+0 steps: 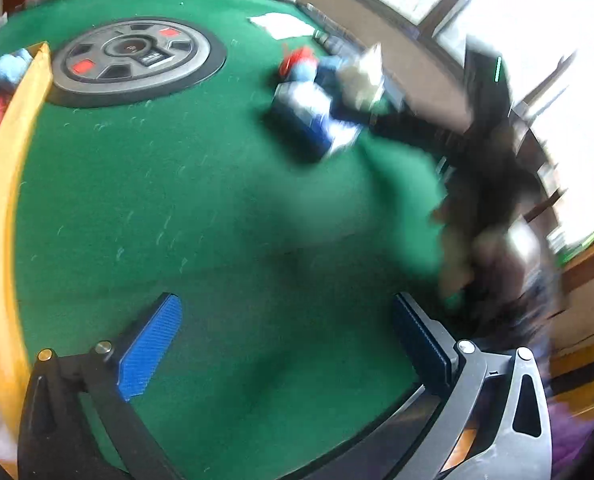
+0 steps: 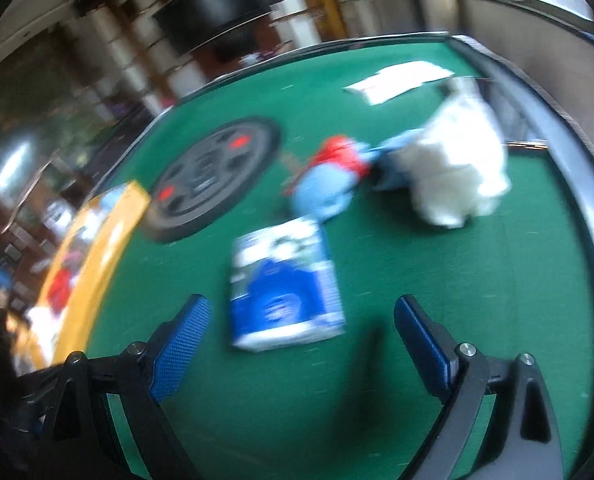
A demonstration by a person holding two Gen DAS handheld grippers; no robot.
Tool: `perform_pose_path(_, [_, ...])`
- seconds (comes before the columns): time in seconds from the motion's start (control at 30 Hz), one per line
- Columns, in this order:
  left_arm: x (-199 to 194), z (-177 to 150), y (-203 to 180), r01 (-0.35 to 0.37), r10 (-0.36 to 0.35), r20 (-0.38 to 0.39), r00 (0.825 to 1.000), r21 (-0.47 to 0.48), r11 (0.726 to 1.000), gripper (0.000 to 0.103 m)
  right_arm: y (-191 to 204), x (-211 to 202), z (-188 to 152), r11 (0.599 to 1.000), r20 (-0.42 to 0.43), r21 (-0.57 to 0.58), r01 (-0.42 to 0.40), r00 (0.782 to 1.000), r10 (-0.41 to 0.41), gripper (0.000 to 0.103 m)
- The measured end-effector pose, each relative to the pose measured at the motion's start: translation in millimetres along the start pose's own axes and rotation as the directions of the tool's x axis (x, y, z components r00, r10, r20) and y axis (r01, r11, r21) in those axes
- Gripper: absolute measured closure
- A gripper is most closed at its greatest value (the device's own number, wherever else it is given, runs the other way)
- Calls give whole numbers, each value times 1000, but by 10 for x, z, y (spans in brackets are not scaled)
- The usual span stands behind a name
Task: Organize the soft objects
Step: 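Move both tools back over the remaining items on the table, then grasp the blue knitted item with the left tool while the right tool reaches the small pack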
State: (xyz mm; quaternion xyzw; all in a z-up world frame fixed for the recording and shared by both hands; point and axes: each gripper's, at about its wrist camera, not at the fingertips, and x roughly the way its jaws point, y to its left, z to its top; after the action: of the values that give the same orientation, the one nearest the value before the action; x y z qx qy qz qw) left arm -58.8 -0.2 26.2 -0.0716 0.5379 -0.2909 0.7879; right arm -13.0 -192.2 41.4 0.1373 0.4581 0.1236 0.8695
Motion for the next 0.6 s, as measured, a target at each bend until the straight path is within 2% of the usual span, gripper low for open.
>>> perform_pose_path(0.03, [-35, 102, 25, 21, -21, 19, 1000, -16, 1000, 0, -62, -19, 9, 999, 15, 30, 32, 999, -33, 12])
perform_pose_path(0.07, [-79, 233, 31, 11, -10, 48, 999, -19, 1000, 0, -159, -46, 21, 996, 32, 74, 50, 998, -52, 12])
perform_pose_path(0.17, [-139, 707, -75, -43, 39, 154, 987, 20, 999, 0, -405, -127, 26, 981, 65, 193, 33, 997, -46, 12])
perform_pose_path(0.27, [60, 1187, -234, -94, 80, 203, 976, 63, 994, 0, -647, -203, 44, 953, 106, 303, 8, 994, -42, 12])
perform_pose_path(0.37, [453, 1556, -403, -184, 156, 204, 966, 127, 975, 0, -810, -321, 53, 928, 152, 372, 7, 986, -68, 12])
perform_pose_path(0.53, [1086, 1882, -514, -207, 187, 131, 974, 166, 964, 0, -969, -393, 16, 895, 174, 445, -2, 981, -85, 12])
perform_pose_path(0.6, [1223, 1948, -569, -236, 214, 126, 969, 199, 951, 0, -974, -401, -4, 888, 173, 459, -8, 982, -81, 12])
